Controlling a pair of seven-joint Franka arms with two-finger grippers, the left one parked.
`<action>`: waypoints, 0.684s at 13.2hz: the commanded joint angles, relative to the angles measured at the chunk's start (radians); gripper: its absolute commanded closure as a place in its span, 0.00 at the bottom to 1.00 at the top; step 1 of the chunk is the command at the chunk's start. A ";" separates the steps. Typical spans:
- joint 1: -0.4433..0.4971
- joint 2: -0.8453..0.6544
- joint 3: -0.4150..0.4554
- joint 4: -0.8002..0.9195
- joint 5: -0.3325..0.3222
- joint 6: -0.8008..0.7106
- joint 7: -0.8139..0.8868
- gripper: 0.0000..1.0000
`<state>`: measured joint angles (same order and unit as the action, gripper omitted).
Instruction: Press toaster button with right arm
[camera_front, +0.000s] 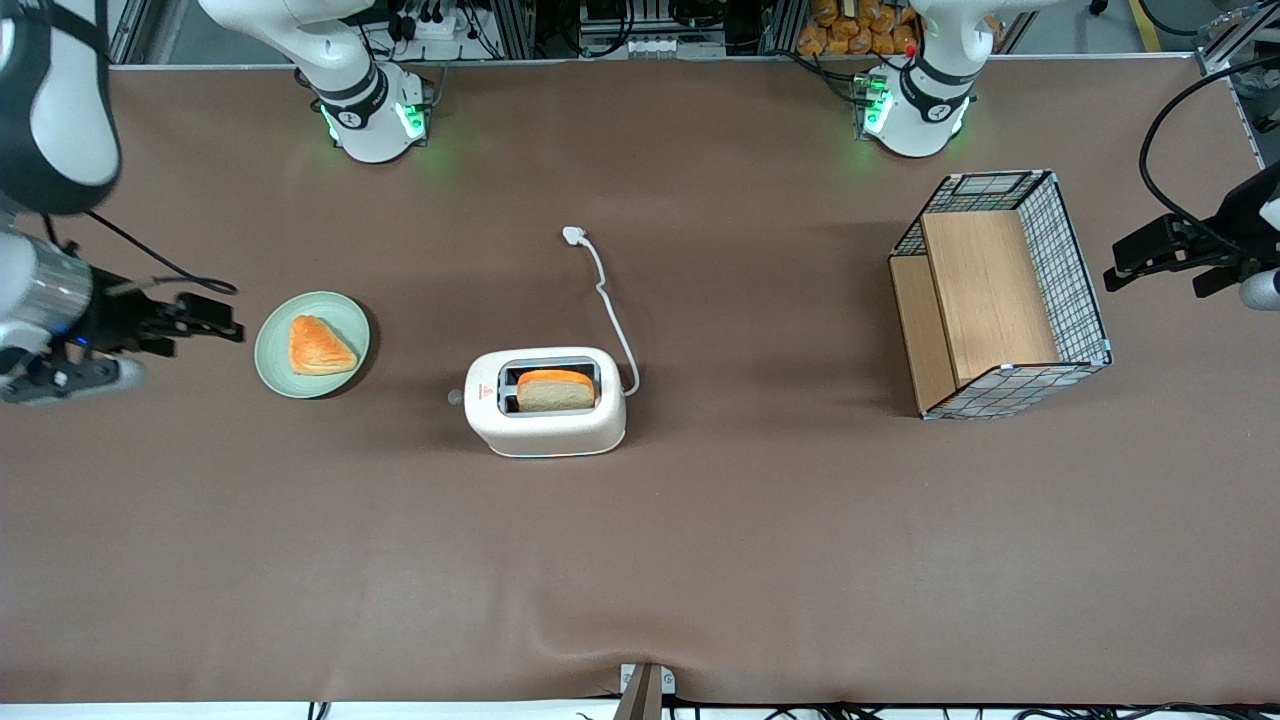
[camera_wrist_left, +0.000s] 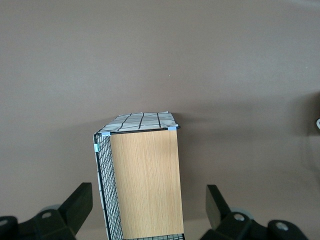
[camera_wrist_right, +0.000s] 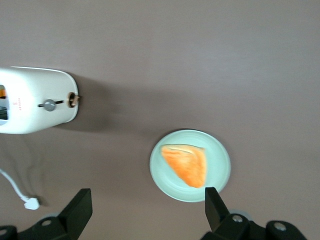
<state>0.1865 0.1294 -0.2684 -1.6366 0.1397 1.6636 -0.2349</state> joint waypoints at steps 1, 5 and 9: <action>-0.153 -0.076 0.134 -0.022 -0.043 -0.024 0.011 0.00; -0.278 -0.123 0.261 -0.022 -0.074 -0.068 0.084 0.00; -0.272 -0.122 0.274 0.044 -0.095 -0.159 0.180 0.00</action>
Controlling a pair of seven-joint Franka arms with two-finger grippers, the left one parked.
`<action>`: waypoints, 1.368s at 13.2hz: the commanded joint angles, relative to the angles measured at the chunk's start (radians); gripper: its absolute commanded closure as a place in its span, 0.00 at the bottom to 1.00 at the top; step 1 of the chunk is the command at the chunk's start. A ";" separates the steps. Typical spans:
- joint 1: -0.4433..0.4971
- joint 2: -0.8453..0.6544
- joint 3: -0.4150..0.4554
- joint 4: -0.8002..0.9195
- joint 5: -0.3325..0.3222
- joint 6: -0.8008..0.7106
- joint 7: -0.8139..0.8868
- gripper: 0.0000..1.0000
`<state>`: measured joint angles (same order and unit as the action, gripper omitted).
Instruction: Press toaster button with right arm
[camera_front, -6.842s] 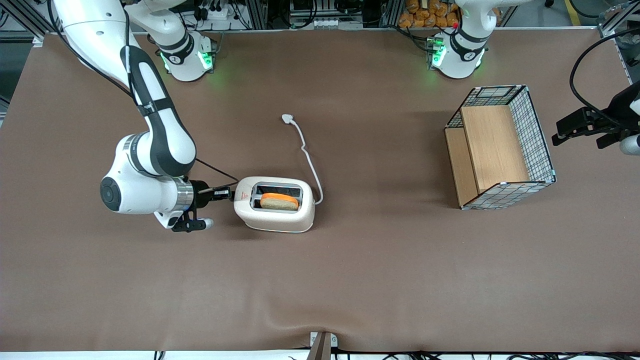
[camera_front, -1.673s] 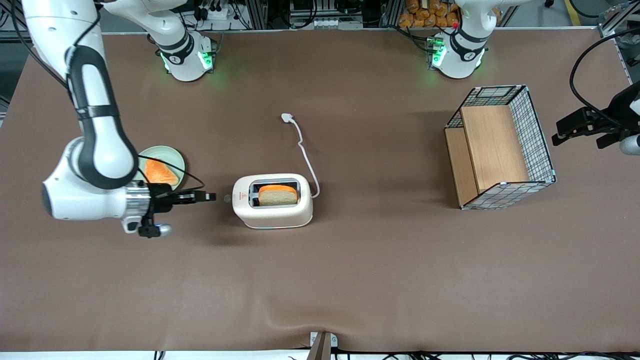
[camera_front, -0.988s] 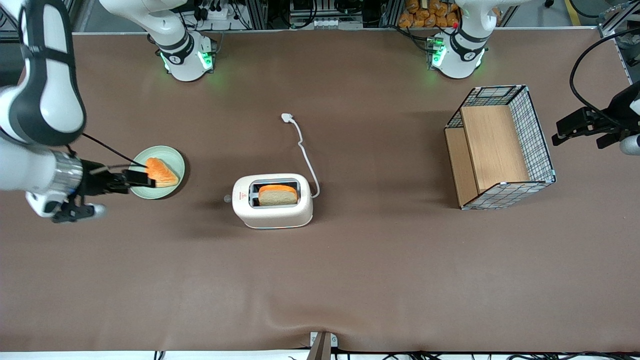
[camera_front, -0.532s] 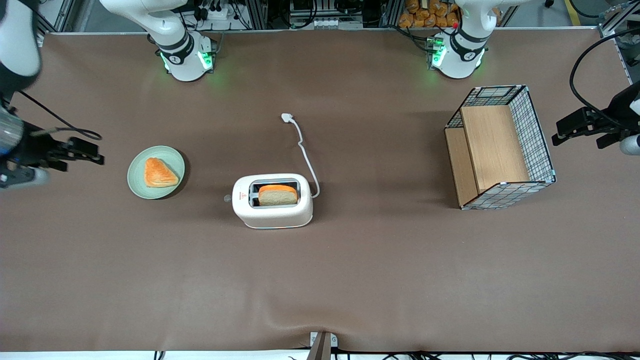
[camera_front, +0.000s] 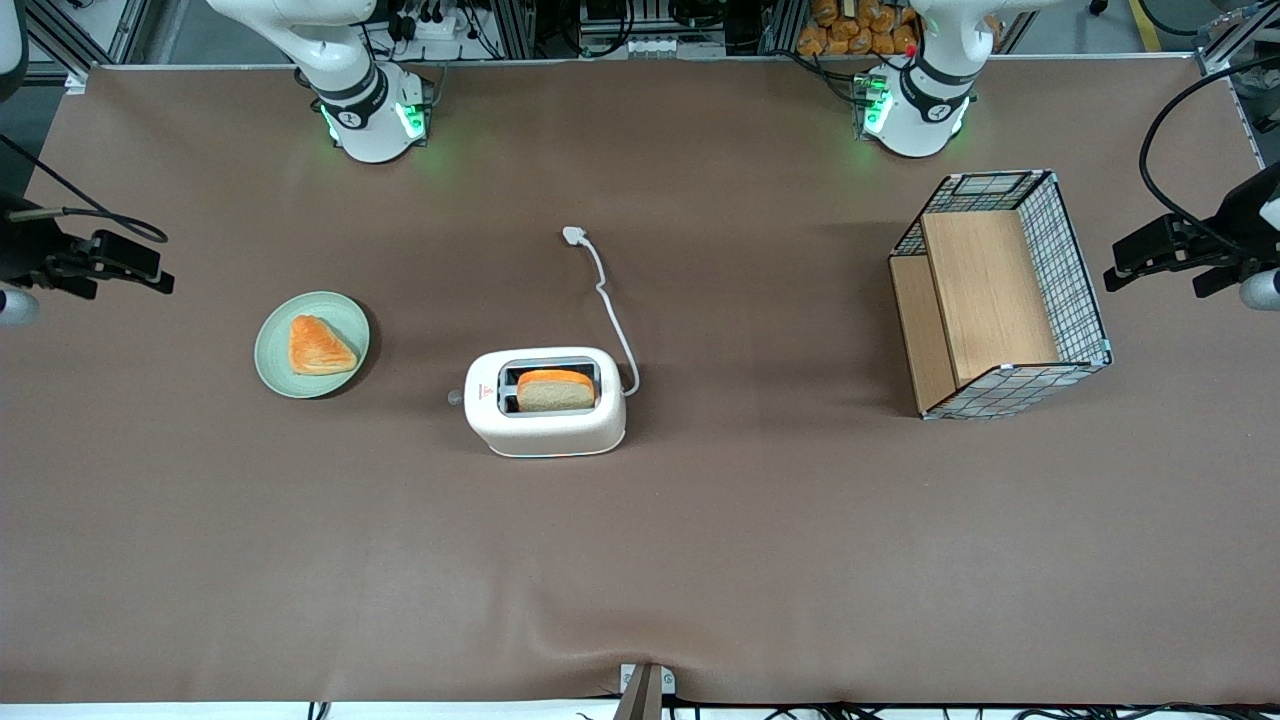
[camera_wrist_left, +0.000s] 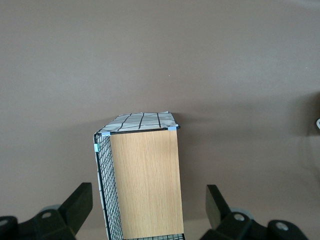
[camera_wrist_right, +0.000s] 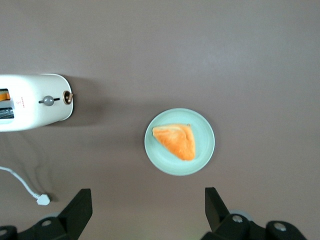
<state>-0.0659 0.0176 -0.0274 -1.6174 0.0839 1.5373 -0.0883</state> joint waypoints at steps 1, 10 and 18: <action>-0.008 -0.010 0.033 0.033 -0.059 -0.032 0.035 0.00; 0.009 0.001 -0.002 0.111 -0.058 -0.082 0.035 0.00; 0.011 -0.001 -0.002 0.111 -0.058 -0.083 0.036 0.00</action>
